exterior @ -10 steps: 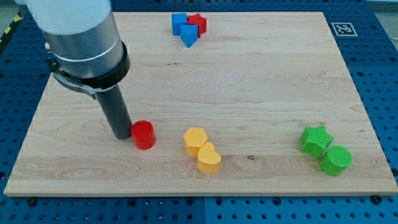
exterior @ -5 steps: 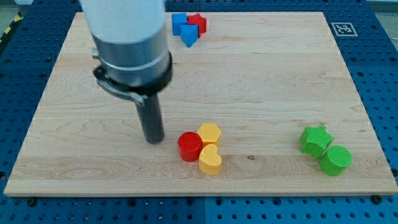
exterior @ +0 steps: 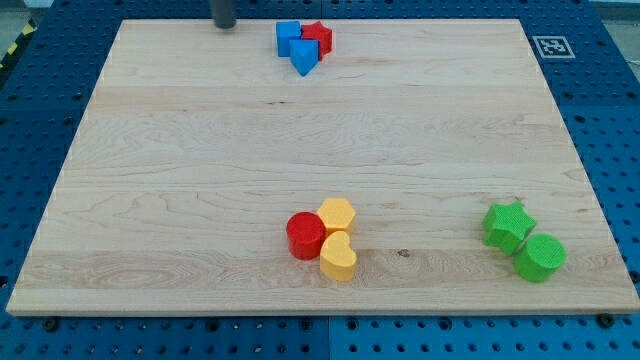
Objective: Push the red star above the red circle
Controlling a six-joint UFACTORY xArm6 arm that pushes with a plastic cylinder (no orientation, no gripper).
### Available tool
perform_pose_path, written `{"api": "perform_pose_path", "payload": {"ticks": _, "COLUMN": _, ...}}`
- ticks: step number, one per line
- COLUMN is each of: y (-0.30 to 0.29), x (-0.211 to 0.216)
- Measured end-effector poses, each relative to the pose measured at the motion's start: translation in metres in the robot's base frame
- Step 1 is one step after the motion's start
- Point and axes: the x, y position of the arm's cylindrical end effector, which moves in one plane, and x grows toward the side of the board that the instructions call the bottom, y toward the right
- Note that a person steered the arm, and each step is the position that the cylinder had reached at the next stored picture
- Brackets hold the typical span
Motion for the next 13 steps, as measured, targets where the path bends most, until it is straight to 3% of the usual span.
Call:
{"api": "perform_pose_path", "payload": {"ticks": 2, "y": 0.103, "x": 0.0}}
{"api": "perform_pose_path", "payload": {"ticks": 4, "y": 0.13, "x": 0.013}}
{"api": "perform_pose_path", "payload": {"ticks": 6, "y": 0.116, "x": 0.028}}
{"api": "perform_pose_path", "payload": {"ticks": 8, "y": 0.116, "x": 0.097}}
{"api": "perform_pose_path", "payload": {"ticks": 10, "y": 0.117, "x": 0.131}}
{"api": "perform_pose_path", "payload": {"ticks": 13, "y": 0.2, "x": 0.163}}
